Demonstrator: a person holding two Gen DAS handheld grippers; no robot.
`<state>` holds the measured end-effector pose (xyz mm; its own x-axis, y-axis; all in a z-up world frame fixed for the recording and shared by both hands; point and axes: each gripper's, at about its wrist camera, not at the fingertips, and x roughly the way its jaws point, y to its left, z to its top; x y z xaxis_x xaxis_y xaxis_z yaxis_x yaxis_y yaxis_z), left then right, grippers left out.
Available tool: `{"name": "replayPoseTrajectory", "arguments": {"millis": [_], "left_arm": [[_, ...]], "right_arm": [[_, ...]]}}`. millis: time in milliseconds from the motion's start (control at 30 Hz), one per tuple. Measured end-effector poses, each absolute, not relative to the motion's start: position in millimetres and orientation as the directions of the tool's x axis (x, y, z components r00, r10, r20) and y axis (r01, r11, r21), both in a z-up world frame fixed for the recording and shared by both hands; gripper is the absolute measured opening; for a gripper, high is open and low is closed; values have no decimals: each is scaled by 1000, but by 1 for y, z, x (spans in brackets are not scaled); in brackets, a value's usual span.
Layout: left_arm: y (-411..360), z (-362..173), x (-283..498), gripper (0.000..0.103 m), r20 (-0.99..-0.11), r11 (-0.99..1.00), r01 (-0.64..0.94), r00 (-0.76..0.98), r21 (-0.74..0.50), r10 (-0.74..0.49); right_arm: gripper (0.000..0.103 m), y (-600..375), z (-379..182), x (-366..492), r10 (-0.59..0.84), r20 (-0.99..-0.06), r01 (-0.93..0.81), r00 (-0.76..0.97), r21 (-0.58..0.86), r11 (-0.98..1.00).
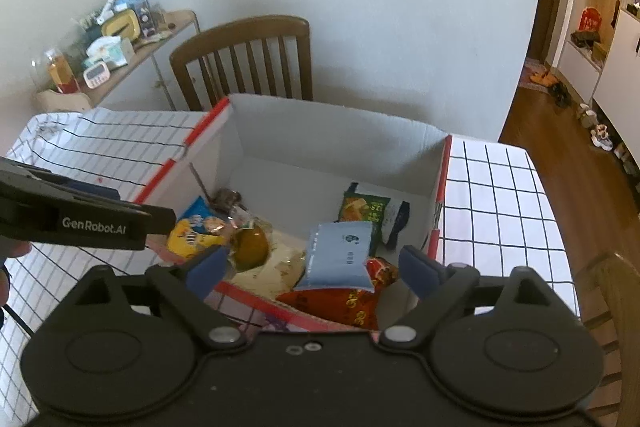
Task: Organize snacks
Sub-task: 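Withdraw both grippers from the box toward the Oreo bag and purple bar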
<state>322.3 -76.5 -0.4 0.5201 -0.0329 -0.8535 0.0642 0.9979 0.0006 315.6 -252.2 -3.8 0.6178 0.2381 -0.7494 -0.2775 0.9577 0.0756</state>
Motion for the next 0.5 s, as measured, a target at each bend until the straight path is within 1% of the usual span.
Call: {"name": "replayPoseTrajectory", "arguments": {"millis": [433, 500], "left_arm": [[-69, 34, 267, 61, -792, 994, 100, 603, -35, -89], [-68, 36, 259, 63, -785, 994, 105, 612, -36, -93]], "right_arm": [[95, -253, 22, 267, 278, -696, -286, 662, 109, 952], [95, -253, 24, 260, 281, -692, -286, 665, 111, 952]]}}
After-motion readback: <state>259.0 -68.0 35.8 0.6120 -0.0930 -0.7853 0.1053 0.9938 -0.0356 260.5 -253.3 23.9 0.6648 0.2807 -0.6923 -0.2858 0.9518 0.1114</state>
